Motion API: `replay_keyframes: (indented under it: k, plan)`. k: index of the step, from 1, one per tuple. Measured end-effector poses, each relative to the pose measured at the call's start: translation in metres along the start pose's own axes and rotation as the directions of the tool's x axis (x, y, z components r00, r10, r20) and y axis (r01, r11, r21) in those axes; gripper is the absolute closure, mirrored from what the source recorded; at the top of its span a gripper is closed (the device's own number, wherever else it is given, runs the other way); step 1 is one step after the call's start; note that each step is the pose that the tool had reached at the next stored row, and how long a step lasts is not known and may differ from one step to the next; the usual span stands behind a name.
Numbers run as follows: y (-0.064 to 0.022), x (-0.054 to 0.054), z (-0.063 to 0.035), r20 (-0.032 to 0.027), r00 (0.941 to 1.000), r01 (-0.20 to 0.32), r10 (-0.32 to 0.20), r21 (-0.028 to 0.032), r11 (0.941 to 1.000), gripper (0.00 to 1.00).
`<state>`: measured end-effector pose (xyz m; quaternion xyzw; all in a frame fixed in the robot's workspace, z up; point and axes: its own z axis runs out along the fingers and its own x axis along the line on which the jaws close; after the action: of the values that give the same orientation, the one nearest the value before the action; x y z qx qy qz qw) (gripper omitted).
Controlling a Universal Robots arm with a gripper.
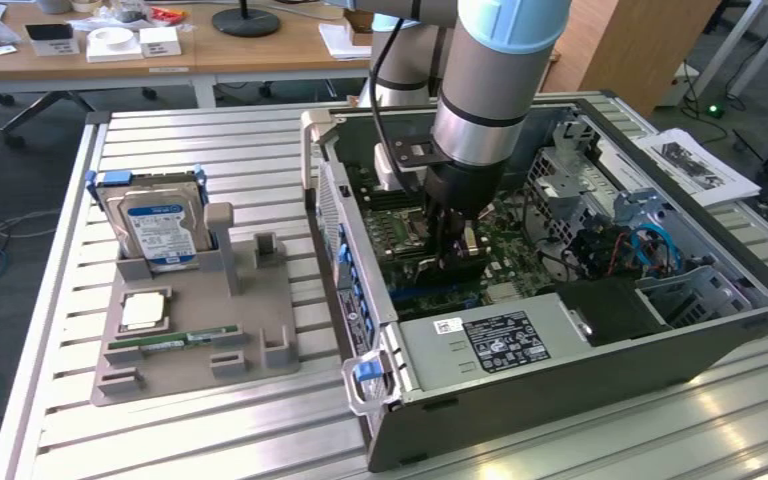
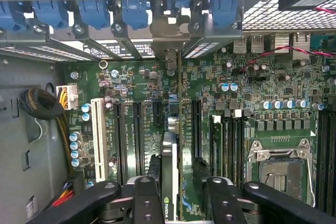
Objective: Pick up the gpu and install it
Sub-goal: 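Insert the gpu into the slot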
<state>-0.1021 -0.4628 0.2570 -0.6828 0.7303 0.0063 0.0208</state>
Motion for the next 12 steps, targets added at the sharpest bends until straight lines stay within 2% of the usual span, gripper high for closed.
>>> replay_keyframes:
  k: [1, 2, 12]
  plan:
    - [0.0, 0.0, 0.0, 0.0, 1.0, 0.0, 0.0, 0.0, 1.0, 0.62]
    - [0.0, 0.0, 0.0, 0.0001, 1.0, 0.0, 0.0, 0.0, 1.0, 0.69]
    - [0.0, 0.0, 0.0, 0.0, 1.0, 0.0, 0.0, 0.0, 1.0, 0.69]
